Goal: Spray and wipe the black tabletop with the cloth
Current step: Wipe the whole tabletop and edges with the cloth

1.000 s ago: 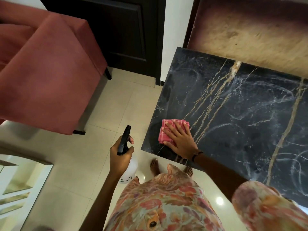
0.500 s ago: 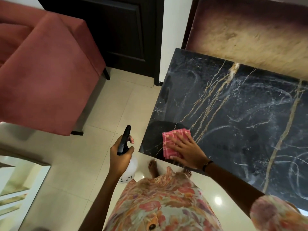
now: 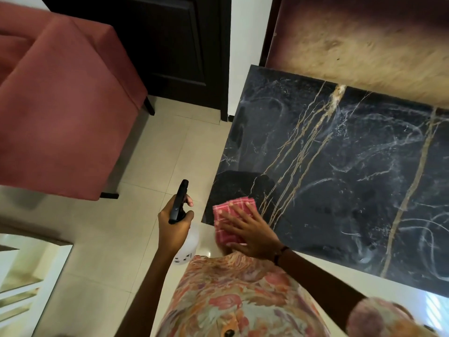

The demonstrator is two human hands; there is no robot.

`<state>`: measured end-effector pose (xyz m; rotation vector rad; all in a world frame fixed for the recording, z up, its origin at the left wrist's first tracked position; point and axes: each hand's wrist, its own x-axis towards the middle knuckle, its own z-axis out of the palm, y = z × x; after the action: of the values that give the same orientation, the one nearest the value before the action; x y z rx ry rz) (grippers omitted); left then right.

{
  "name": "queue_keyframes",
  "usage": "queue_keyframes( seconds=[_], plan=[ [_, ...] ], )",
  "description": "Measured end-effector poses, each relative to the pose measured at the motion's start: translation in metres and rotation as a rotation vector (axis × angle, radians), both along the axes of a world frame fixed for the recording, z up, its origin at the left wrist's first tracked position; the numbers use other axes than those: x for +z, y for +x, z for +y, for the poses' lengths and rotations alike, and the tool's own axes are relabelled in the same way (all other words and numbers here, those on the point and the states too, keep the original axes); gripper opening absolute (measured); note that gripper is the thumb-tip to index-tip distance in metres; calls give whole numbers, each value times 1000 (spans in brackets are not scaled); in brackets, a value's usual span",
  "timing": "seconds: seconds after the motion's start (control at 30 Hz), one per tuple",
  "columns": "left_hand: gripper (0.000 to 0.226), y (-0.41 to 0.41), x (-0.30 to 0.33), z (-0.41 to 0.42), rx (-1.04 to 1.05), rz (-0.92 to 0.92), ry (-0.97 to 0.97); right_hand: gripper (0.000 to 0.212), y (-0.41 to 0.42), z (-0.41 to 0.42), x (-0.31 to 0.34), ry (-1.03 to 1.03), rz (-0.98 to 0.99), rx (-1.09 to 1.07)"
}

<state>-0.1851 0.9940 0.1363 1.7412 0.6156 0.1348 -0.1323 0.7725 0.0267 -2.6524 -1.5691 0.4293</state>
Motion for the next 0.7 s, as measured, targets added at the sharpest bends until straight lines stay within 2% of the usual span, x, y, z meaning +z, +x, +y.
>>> queue_keyframes(
  seconds=[0.17, 0.37, 0.43, 0.53, 0.6, 0.7],
  plan=[
    [47, 5, -2, 2, -16, -13, -15, 62, 36, -59, 4, -69, -31, -107],
    [50, 17, -4, -1, -4, -5, -17, 65, 75, 21, 10, -87, 3, -381],
    [56, 20, -4, -3, 3, 3, -22, 62, 65, 49, 10, -68, 12, -334],
    [59, 24, -2, -5, 11, -3, -14, 59, 26, 69, 6, -50, 39, -149],
    [48, 27, 0, -8, 19, 5, -6, 58, 4, 62, 0, -27, 69, -43],
    [49, 31, 3, -10, 30, 10, 14, 58, 4, 27, -6, 0, 84, 99]
  ],
)
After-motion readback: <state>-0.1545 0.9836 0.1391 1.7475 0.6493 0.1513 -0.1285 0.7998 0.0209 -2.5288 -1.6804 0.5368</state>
